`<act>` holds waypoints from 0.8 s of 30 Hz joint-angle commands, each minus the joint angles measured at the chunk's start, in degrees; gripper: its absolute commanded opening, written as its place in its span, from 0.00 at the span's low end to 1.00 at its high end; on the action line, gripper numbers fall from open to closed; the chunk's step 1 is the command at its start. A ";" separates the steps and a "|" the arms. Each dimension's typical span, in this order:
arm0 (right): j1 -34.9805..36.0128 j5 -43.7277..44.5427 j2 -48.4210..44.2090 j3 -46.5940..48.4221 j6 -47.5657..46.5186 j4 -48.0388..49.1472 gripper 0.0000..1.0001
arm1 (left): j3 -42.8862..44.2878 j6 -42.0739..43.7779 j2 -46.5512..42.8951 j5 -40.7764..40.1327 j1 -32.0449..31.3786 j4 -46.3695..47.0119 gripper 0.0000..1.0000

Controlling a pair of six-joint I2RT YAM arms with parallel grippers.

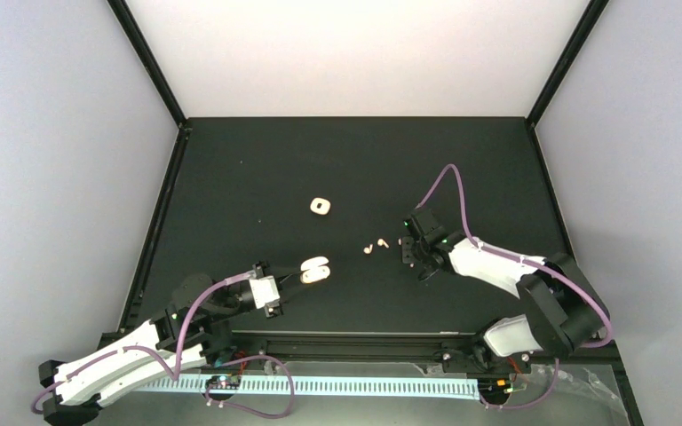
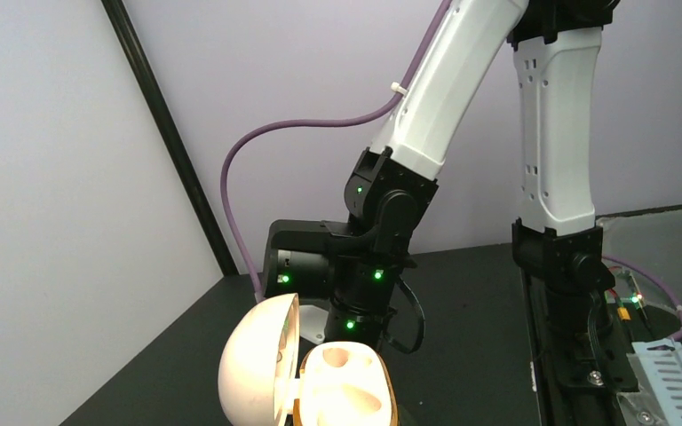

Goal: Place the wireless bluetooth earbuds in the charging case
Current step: Pick up the earbud from the center of the board.

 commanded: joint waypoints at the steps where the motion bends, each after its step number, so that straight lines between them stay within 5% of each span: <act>1: -0.40 0.01 0.57 0.73 -0.35 1.86 0.27 | 0.61 -0.46 0.49 0.16 -0.23 1.28 0.02; 24: -0.40 -0.52 1.74 0.94 -0.86 1.72 0.18 | 0.61 -0.73 0.24 0.42 -0.23 1.31 0.01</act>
